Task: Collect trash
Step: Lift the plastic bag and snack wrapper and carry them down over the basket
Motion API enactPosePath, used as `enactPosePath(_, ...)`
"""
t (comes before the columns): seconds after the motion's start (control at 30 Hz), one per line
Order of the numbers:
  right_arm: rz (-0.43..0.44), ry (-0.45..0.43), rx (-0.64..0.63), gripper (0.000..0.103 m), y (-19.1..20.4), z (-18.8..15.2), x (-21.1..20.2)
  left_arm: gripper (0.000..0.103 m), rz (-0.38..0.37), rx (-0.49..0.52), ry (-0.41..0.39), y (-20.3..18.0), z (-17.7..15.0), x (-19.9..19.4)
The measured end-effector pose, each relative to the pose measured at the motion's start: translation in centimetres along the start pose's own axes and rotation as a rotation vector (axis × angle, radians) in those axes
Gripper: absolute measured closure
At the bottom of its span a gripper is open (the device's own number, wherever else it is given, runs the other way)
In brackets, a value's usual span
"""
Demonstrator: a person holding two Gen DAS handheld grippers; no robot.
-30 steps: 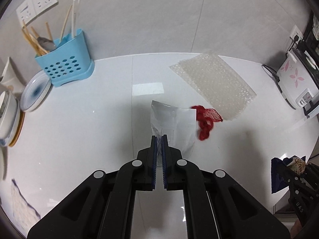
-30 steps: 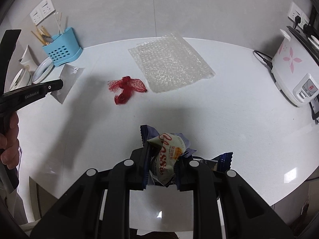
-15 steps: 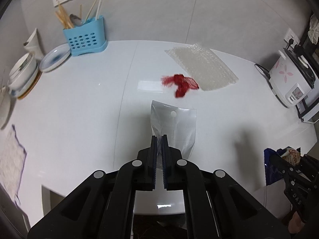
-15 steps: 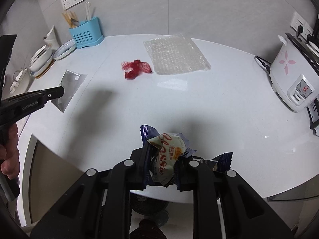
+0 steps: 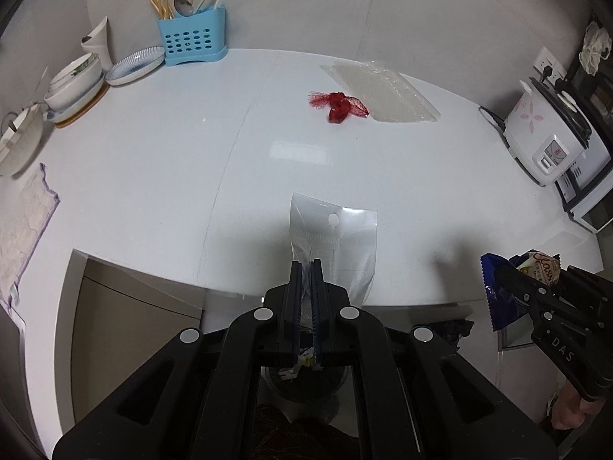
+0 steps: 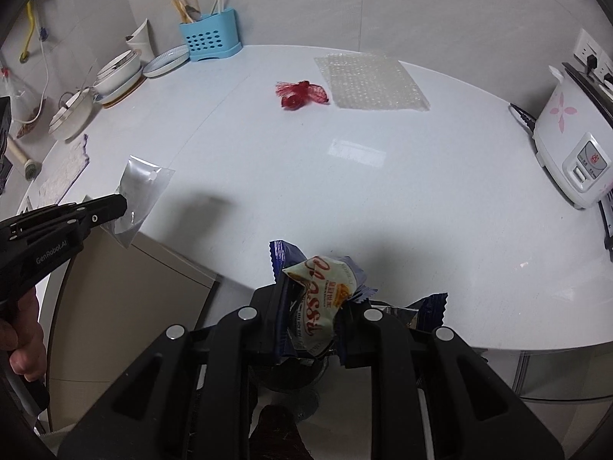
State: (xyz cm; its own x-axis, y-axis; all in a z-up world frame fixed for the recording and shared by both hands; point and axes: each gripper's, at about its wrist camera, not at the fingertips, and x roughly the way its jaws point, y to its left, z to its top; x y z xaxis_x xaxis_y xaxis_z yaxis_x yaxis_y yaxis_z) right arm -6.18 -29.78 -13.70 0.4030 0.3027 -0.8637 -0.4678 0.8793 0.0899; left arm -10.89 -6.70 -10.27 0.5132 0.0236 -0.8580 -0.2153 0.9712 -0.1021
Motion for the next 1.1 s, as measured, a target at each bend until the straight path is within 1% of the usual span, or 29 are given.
enactPosePath(0.17, -0.001, -0.011, 0.003, 0.085, 1.3, -2.2, -0.6, 0.099, -0.027, 0.025, -0.005, 0.0, -2.6, -1.0)
enactPosePath(0.27, -0.002, -0.010, 0.017, 0.085, 2.0, -3.8, -0.6, 0.099, -0.040, 0.038, 0.012, 0.3, -4.4, -1.0)
enactPosePath(0.37, -0.001, -0.003, 0.035, 0.085, 2.6, -5.6, 0.0, 0.099, -0.041, 0.061, 0.029, 0.8, -6.4, -0.5)
enactPosePath(0.5, 0.000, 0.030, 0.075, 0.085, 3.3, -7.8, 1.2, 0.099, -0.054, 0.067, 0.057, 2.0, -8.9, 0.7)
enactPosePath(0.63, -0.014, 0.055, 0.082, 0.085, 4.0, -9.9, 2.7, 0.099, -0.064, 0.073, 0.068, 2.9, -11.0, 2.0)
enactPosePath(0.77, -0.028, 0.087, 0.096, 0.085, 4.3, -12.1, 5.0, 0.099, -0.069, 0.073, 0.097, 3.7, -13.1, 4.2)
enactPosePath(0.9, -0.043, 0.125, 0.106, 0.085, 4.4, -14.1, 8.0, 0.099, -0.078, 0.065, 0.127, 4.5, -15.3, 7.2)
enactPosePath(1.1, -0.069, 0.152, 0.085, 0.085, 5.0, -16.8, 13.8, 0.099, -0.086, 0.088, 0.173, 4.9, -18.8, 13.1)
